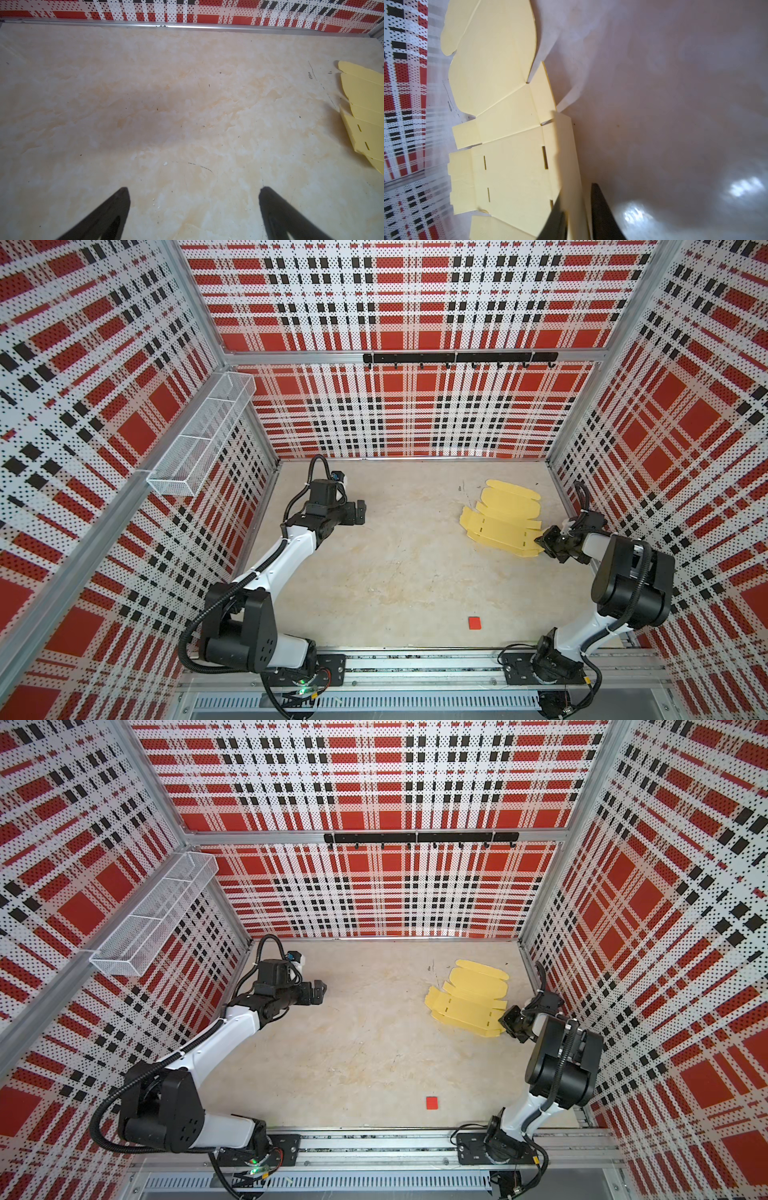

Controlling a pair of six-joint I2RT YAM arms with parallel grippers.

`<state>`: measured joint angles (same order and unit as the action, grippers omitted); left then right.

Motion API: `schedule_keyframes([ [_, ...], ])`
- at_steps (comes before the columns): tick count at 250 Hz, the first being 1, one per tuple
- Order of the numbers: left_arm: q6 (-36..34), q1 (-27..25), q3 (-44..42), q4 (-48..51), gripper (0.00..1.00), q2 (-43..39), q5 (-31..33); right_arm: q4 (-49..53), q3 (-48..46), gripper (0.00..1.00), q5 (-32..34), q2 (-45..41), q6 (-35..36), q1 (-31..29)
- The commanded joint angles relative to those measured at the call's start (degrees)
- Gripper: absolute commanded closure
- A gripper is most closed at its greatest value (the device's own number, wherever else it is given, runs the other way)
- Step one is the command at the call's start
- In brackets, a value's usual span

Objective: Fold the paper box

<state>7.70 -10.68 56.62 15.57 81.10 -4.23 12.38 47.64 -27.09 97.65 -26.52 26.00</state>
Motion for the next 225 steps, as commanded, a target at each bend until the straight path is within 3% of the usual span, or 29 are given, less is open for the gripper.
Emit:
schedule_keyframes([
  [1,1.89,0.48,-1.0,-1.06,0.0,-1.33,-0.49,-6.52,-2.96,0.84,-3.31,-2.03,-5.81,-0.6],
  [42,3.71,1.0,-1.68,-2.29,0.01,-1.04,-2.63,-11.76,-6.68,0.87,-1.32,-4.79,-12.45,-6.61],
  [71,5.03,0.93,-1.08,-1.65,0.01,-1.38,-4.14,-17.75,-11.48,0.88,2.44,-7.49,-22.76,-13.69],
  [95,5.6,1.2,-1.92,-2.63,0.0,-1.36,-5.23,-26.03,-16.57,0.88,8.37,-9.81,-32.04,-22.13],
  [157,8.37,1.45,-2.74,-3.86,0.0,-1.03,-6.87,-29.9,-16.83,0.89,22.94,-9.82,-44.91,-44.02],
  [181,11.73,1.33,-3.44,-4.92,0.01,-0.55,-7.19,-30.98,-14.5,0.89,25.52,-6.8,-48.65,-50.58],
  [200,14.59,1.36,-4.21,-5.12,0.0,-0.8,-8.84,-34.67,-14.28,0.81,27.26,-4.89,-52.67,-54.68],
  [225,19.23,1.01,-6.99,-8.68,0.01,-0.55,-10.49,-34.59,-11.84,0.67,27.67,-2.92,-51.68,-57.5],
])
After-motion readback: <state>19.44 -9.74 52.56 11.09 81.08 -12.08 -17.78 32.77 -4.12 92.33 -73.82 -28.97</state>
